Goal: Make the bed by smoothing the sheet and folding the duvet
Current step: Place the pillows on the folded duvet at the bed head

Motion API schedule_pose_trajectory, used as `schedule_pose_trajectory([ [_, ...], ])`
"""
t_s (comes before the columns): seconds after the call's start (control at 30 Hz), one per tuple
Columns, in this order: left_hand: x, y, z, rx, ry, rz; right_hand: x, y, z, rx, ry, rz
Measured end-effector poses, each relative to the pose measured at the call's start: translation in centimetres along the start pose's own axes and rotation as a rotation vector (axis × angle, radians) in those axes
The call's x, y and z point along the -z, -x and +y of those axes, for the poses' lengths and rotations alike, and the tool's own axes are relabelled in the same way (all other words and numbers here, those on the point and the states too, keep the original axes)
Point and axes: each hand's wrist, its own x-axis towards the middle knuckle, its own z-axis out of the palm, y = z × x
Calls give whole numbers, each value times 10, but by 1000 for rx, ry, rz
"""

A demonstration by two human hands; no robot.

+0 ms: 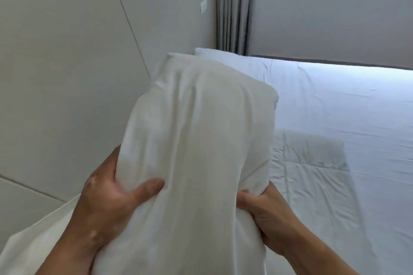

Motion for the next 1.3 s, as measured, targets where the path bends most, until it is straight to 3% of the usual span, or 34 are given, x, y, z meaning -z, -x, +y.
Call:
schedule_pose_trajectory([
  [0.2,-128,54,77,-63,166,-141,137,91,-37,57,85,209],
  [0.47,-327,174,176,-118,274,-338,349,229,-39,-4,103,404],
  [0.7,-480,261,226,-99,278,-463,506,307,-14,-79,125,495],
  [0.97,-606,319,244,-20,227,-554,648,330,48,-161,107,550],
  [1.1,-650,331,208,67,14,-684,695,327,101,-265,77,605],
  [1.2,-661,328,170,144,-339,-883,708,321,145,-460,164,788],
  [1.3,-646,314,141,191,-470,-912,691,300,165,-566,332,926],
])
